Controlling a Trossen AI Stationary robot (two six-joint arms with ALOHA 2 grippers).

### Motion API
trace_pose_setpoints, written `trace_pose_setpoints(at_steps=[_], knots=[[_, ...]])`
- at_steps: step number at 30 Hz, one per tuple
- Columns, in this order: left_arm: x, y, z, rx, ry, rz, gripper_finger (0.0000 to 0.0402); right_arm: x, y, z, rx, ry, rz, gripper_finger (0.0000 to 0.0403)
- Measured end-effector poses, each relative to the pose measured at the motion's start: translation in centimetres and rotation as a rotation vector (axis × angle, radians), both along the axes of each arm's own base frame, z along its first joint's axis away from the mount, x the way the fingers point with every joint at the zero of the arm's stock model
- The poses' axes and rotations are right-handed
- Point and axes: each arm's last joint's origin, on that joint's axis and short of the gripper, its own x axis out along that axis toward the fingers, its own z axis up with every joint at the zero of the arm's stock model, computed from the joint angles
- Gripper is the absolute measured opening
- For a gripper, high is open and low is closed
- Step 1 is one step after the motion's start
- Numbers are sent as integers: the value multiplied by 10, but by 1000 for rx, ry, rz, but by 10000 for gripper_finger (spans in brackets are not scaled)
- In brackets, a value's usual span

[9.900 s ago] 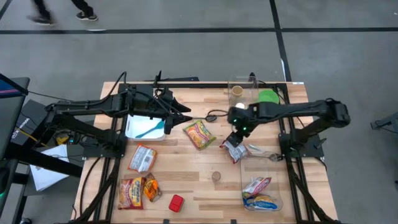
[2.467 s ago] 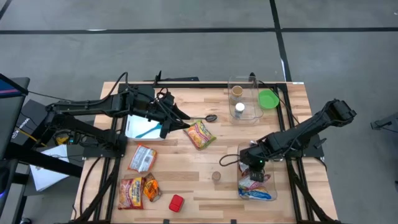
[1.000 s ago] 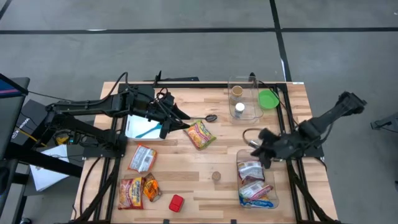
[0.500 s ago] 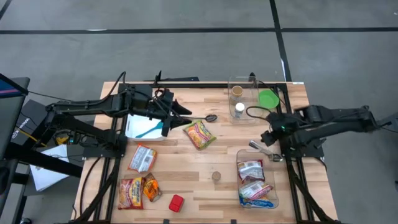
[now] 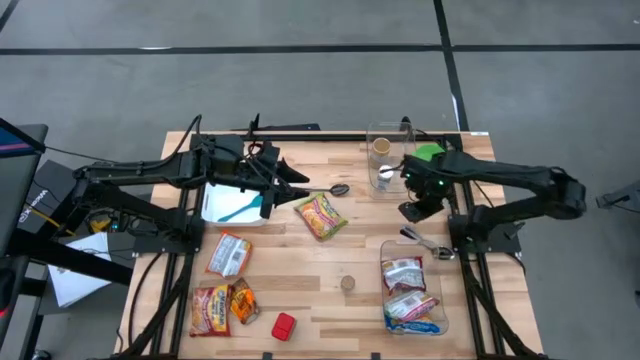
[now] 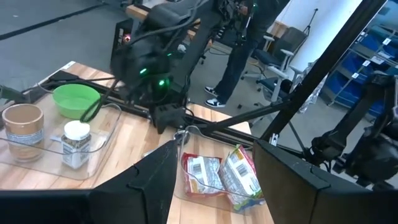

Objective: Pick & Place Food Item
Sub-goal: Put the silver spoon into the white bin

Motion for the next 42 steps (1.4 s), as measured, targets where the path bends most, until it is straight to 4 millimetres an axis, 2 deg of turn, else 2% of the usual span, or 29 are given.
trace_pose_setpoints(at_steps=[4, 10, 14, 21, 25, 31, 36, 42], knots=[[0, -3, 0, 3, 0, -14, 204, 4, -4, -13, 52, 78, 67, 149], [0, -11, 0, 43, -4, -49, 204, 6, -6, -18, 41, 99, 154, 148], [0, -14, 0, 46, -4, -63, 204, 3, -6, -14, -10, 83, 197, 148], [0, -19, 0, 53, -5, -82, 204, -3, -1, 1, -115, -59, 305, 141], [0, -19, -1, 51, -2, -95, 204, -11, 4, 6, -186, -35, 357, 133], [0, -19, 0, 50, -2, -103, 204, -28, 7, -5, -119, 24, 263, 130], [0, -19, -1, 49, -2, -103, 204, -37, 14, -16, -37, -34, 218, 142], [0, -19, -1, 49, -1, -104, 204, -41, 16, -21, -49, -98, 162, 147]])
